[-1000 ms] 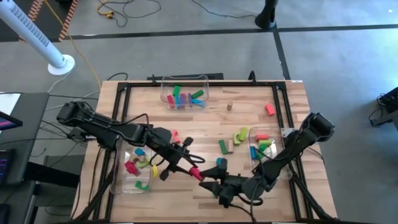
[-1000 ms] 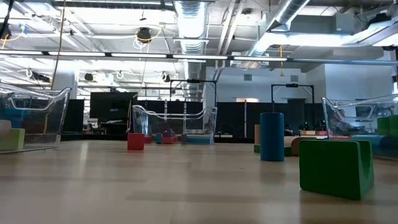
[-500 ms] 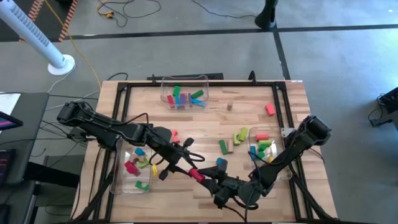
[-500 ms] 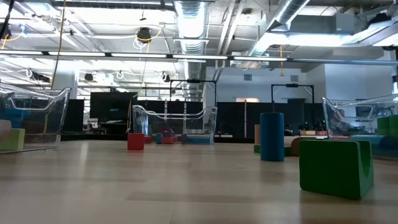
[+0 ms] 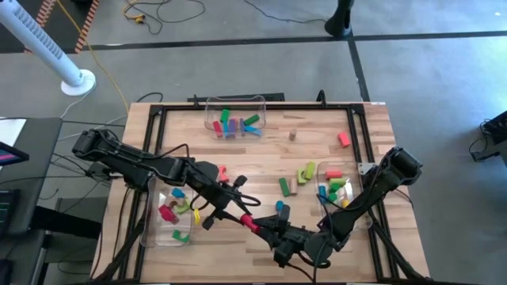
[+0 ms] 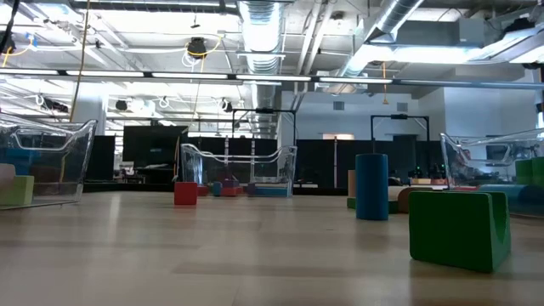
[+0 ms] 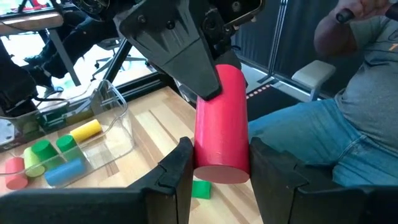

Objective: Sort blocks by size
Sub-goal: Put the red cylindrical block into the right transparent bin

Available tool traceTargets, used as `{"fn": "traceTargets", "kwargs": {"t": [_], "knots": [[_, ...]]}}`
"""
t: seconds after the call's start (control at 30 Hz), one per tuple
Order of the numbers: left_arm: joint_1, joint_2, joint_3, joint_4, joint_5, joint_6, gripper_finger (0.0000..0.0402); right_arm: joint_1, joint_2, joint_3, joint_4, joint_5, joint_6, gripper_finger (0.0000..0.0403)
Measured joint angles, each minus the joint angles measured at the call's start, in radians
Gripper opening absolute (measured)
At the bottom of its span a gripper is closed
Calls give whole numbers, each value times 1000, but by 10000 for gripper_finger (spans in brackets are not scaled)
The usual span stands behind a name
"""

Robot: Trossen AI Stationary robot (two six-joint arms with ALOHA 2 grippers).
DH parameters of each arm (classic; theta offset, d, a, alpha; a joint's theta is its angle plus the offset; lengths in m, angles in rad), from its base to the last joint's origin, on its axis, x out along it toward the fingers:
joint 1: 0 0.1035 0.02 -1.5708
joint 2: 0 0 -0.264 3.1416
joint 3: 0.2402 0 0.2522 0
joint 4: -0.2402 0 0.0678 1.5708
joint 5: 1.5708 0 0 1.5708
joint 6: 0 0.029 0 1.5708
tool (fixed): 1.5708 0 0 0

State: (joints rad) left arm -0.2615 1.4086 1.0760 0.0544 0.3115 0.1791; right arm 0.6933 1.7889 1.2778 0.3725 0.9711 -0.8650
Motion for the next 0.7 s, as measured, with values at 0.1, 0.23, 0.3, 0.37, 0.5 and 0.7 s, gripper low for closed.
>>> {"fn": "traceTargets", "kwargs": {"t": [0.1,0.23,0.3,0.37,0.5,0.7], "knots": [[0,0,0,-1,0,0,122,0,0,0,0,-3,0,182],[0,0,0,-3,0,0,122,0,0,0,2,-19,10,196],[0,0,0,-5,-1,0,122,-3,0,0,3,-28,23,207],[0,0,0,-5,-4,0,122,-2,0,0,4,-30,27,217],[0,0,0,-5,-8,0,122,-2,-1,0,5,-43,27,230],[0,0,0,-5,-11,3,122,-2,-1,0,4,-65,46,227]]}}
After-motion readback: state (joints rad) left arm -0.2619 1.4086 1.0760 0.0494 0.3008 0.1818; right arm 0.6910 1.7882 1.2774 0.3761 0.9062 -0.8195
